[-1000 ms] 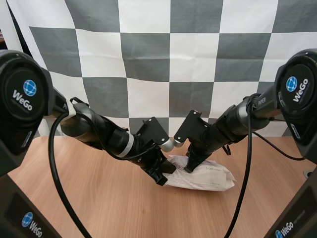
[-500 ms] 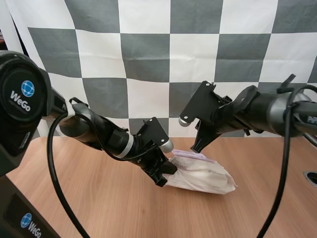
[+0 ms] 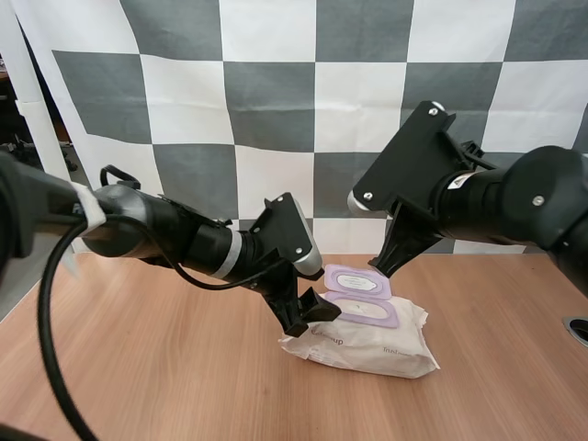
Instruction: Open the wet wipes lid
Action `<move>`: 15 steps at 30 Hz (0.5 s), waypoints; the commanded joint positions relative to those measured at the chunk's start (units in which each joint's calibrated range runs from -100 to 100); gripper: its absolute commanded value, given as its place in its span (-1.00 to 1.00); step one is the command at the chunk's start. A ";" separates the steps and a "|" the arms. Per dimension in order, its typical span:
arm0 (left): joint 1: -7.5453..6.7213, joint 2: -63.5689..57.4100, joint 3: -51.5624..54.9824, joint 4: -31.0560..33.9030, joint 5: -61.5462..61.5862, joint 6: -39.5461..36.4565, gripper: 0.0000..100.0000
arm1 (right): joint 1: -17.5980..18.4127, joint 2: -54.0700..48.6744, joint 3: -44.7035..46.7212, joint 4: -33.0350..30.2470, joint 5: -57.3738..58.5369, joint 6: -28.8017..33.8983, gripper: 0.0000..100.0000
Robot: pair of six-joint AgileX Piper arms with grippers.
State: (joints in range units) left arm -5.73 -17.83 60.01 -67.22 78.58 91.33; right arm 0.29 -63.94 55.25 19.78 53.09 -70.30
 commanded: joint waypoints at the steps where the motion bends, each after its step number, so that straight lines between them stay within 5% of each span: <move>1: 0.01 -9.17 0.00 0.18 0.89 -0.36 1.00 | -0.01 -16.87 -0.08 0.07 0.36 1.75 -1.00; 10: 0.18 -39.13 -0.25 4.31 0.91 -9.30 1.00 | -0.01 -19.44 -0.08 0.07 0.50 10.91 -1.00; 15: 3.29 -52.88 -1.38 8.13 2.36 -15.21 0.94 | -0.01 -20.43 -0.08 0.91 0.13 11.80 -1.00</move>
State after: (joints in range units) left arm -3.31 -46.07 58.72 -60.33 81.39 78.29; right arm 0.29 -84.23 55.25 20.24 53.46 -58.48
